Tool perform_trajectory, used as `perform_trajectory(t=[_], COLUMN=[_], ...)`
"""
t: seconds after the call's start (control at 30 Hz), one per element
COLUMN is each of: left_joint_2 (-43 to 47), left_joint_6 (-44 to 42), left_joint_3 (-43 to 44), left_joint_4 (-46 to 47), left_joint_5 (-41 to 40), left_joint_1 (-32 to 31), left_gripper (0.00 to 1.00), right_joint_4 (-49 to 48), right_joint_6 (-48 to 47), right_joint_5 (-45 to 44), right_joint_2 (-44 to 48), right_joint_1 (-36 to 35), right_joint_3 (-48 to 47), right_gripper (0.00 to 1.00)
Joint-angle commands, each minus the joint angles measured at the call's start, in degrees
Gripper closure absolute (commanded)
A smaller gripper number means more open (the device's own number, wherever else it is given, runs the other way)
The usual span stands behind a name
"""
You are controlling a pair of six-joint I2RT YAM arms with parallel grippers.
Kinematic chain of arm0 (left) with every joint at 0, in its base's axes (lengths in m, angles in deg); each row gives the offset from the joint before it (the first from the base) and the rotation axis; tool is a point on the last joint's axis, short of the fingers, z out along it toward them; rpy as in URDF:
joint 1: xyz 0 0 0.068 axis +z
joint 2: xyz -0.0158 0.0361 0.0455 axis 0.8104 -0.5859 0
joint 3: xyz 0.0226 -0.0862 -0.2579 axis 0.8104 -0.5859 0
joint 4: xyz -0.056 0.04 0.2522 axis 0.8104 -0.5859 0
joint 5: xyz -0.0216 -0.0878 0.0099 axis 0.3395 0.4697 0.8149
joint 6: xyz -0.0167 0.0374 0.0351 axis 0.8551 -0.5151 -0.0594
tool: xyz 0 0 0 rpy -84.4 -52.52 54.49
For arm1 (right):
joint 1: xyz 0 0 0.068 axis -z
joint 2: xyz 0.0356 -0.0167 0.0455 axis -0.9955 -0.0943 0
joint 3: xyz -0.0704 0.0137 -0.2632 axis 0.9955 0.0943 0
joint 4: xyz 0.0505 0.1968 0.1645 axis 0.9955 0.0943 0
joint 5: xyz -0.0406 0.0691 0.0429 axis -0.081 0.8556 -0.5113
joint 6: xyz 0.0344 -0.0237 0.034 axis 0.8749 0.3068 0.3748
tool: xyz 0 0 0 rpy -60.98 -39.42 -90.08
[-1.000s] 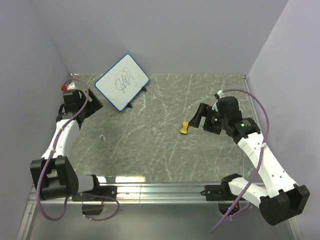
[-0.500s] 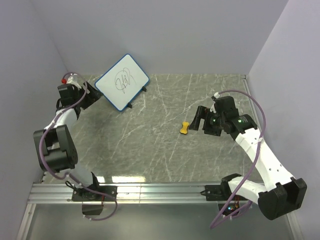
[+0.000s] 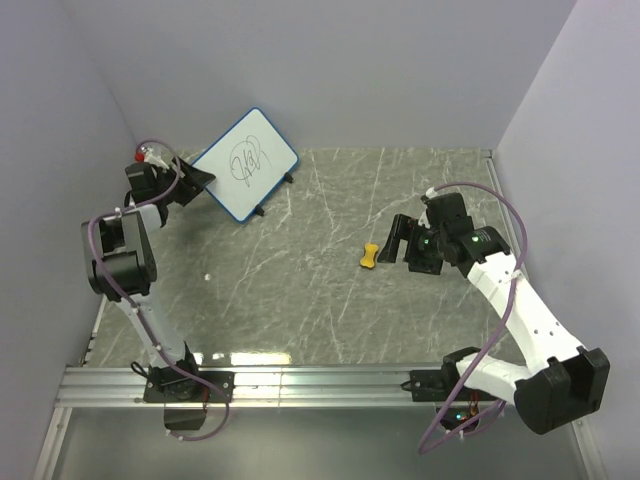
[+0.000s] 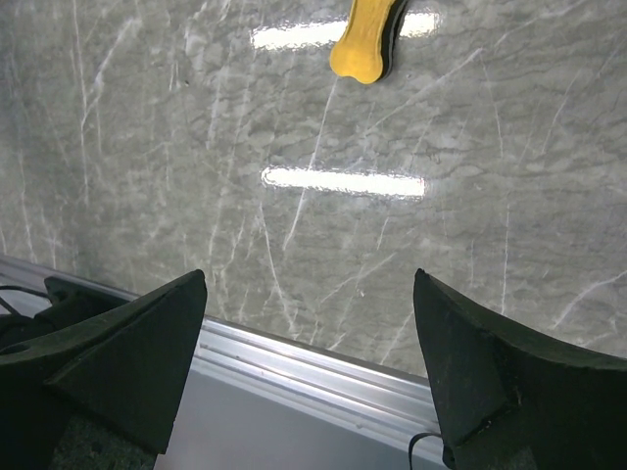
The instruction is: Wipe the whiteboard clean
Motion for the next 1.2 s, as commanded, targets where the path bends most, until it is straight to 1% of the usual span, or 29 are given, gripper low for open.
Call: perform_trajectory(t=[0.0, 0.1, 0.13, 0.2, 0.23, 0.3, 0.33, 0.4, 0.43, 0.5, 0.53, 0.6, 0.63, 0.67, 0.7, 0.83, 1.07, 1.17], left_joint_2=[-2.63, -4.75, -5.19, -5.81, -5.98, -6.42, -6.60, -6.42, -6.25, -6.16, -6.16, -6.16, -5.90, -5.72, -5.55, -4.67, -1.60, -0.10], left_joint_6=[5.50, 7.61, 7.71, 7.54, 7.53, 7.71, 7.71, 7.10, 6.92, 6.66, 6.39, 5.17, 4.64, 4.20, 3.41, 1.83, -5.29, -8.19], left_joint_3=[2.66, 3.44, 3.62, 3.80, 3.71, 3.27, 3.01, 1.96, 1.52, 0.46, -0.06, -0.33, -0.77, -0.95, -1.30, -3.14, -5.95, -7.62], left_joint_4=[10.61, 13.87, 14.13, 14.48, 14.83, 15.80, 15.98, 15.72, 15.63, 15.80, 15.28, 14.23, 13.00, 12.47, 12.03, 10.62, 4.03, 1.57], left_joint_5=[6.08, 8.01, 8.28, 8.81, 9.25, 9.95, 10.48, 10.48, 10.66, 10.92, 11.10, 11.10, 10.92, 10.83, 10.83, 10.92, 10.83, 10.83], left_joint_1=[-0.15, -0.59, -1.11, -1.64, -1.99, -2.43, -2.61, -3.05, -3.31, -3.75, -3.75, -4.19, -4.72, -4.98, -5.42, -6.56, -10.16, -12.71], left_gripper=[0.27, 0.34, 0.37, 0.40, 0.46, 0.51, 0.56, 0.60, 0.65, 0.70, 0.75, 0.83, 0.89, 0.92, 0.99, 1.00, 1.00, 1.00], right_joint_4=[0.05, -0.31, -0.31, -0.57, -0.66, -1.01, -1.18, -1.27, -1.27, -1.36, -1.36, -1.19, -1.19, -1.19, -1.27, -1.80, -3.21, -3.65], right_joint_6=[0.52, 0.43, 0.43, 0.43, 0.43, 0.34, 0.17, -0.01, -0.36, -0.54, -0.89, -1.06, -1.24, -1.33, -1.33, -1.42, -1.24, -1.07], right_joint_5=[-0.53, -0.27, -0.27, -0.18, -0.09, 0.08, 0.17, 0.17, 0.26, 0.17, 0.17, -0.09, -0.18, -0.18, -0.18, -0.09, 0.26, 0.35], right_joint_2=[-0.04, -0.48, -0.92, -1.45, -1.88, -2.24, -2.50, -2.77, -2.94, -2.94, -2.86, -2.68, -2.42, -2.33, -1.98, -0.84, 1.19, 1.89], right_joint_1=[0.20, 0.20, 0.20, 0.20, 0.20, 0.20, 0.29, 0.20, 0.20, 0.20, 0.20, 0.20, 0.20, 0.20, 0.20, 0.29, 0.20, 0.20], right_joint_3=[-1.71, -1.53, -1.53, -1.62, -1.62, -1.53, -1.53, -1.44, -1.44, -1.27, -1.18, -1.00, -0.92, -0.83, -0.57, 0.66, 3.91, 4.88], right_gripper=[0.07, 0.07, 0.07, 0.07, 0.07, 0.07, 0.07, 0.07, 0.07, 0.07, 0.08, 0.08, 0.08, 0.08, 0.08, 0.07, 0.08, 0.07])
